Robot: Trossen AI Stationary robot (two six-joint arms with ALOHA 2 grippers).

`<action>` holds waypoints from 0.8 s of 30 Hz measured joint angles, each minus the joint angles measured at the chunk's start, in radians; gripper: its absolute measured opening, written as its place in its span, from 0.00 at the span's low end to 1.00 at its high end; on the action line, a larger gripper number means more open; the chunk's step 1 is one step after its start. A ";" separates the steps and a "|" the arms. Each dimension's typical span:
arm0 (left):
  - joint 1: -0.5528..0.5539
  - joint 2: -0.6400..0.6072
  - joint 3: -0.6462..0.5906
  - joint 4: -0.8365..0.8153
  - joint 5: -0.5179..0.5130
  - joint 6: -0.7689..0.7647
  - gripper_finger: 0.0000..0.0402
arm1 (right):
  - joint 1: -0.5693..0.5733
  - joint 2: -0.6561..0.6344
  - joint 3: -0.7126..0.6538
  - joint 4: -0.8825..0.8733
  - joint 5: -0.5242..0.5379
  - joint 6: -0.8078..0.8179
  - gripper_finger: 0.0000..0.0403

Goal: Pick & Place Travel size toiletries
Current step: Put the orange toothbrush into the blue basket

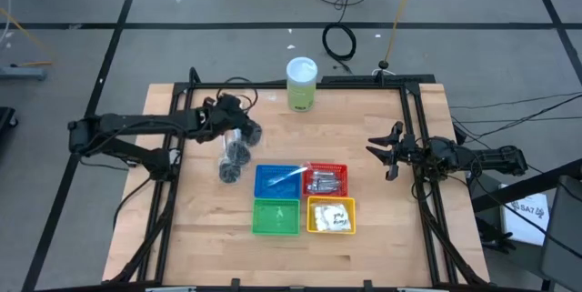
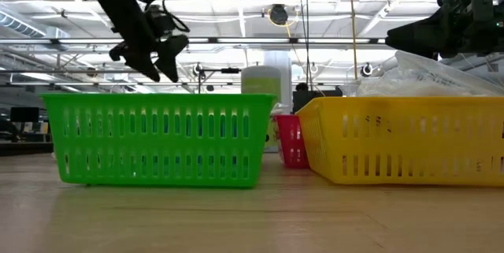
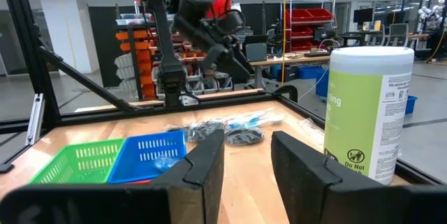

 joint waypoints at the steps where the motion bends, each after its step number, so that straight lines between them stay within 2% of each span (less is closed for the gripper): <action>1: 0.014 0.001 0.000 -0.006 0.000 0.006 0.62 | 0.000 0.000 0.000 0.000 0.000 0.000 0.27; 5: 0.090 0.002 0.000 -0.087 0.025 -0.083 0.64 | 0.000 0.000 0.000 0.000 0.000 0.000 0.27; 9: 0.226 0.003 0.000 -0.196 0.183 -0.156 0.65 | 0.000 0.000 0.000 0.000 0.000 0.000 0.27; 13: 0.323 0.030 0.000 -0.205 0.299 -0.166 0.65 | 0.000 0.000 0.000 0.000 0.000 0.000 0.27; 18: 0.373 0.111 0.000 -0.214 0.320 -0.155 0.65 | 0.000 0.000 0.000 0.000 0.000 0.000 0.27; 24: 0.383 0.255 0.000 -0.264 0.373 -0.175 0.65 | 0.000 0.000 0.000 0.000 0.000 0.000 0.27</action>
